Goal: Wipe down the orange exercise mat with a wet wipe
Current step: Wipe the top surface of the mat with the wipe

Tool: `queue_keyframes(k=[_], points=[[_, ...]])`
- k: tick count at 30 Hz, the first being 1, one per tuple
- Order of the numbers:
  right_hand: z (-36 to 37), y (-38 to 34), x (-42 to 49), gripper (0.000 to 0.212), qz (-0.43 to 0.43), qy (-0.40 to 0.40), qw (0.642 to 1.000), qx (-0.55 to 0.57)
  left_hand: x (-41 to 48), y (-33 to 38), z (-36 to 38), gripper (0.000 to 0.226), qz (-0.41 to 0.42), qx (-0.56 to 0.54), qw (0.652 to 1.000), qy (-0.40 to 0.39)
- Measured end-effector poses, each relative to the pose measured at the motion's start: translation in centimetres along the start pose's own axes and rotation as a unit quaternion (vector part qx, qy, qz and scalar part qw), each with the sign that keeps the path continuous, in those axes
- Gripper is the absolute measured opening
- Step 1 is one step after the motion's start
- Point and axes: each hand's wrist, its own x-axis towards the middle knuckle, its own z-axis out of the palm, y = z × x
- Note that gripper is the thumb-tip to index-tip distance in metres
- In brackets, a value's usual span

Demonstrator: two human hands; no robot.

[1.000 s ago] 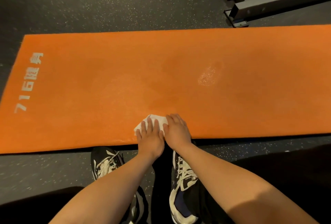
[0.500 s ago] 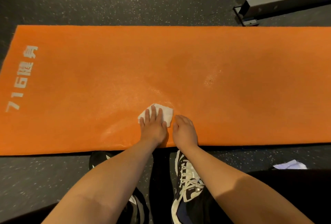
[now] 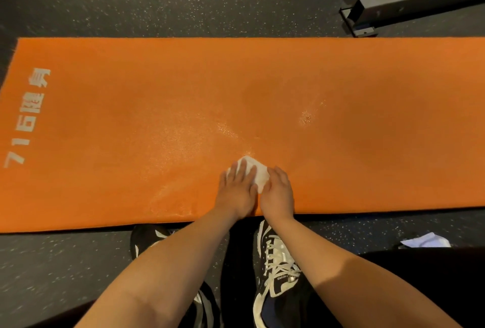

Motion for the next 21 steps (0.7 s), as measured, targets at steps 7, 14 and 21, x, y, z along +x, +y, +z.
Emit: queue_keyframes(k=[7,14,21], points=[[0.3,0.4,-2.6,0.047,-0.089,-0.071,0.983,-0.141,-3.1,-3.1,0.5,0.059,-0.099,-0.002,0.995,0.032],[0.0,-0.2,-3.8,0.05,-0.08,-0.073,0.984,-0.141,-6.3,-0.6,2.1,0.058,-0.128,-0.046,0.989,0.051],[-0.7,-0.6,-4.1,0.047,-0.065,-0.116,0.984,-0.118,-7.6,-2.4,2.0,0.058,-0.085,-0.008,0.995,0.044]])
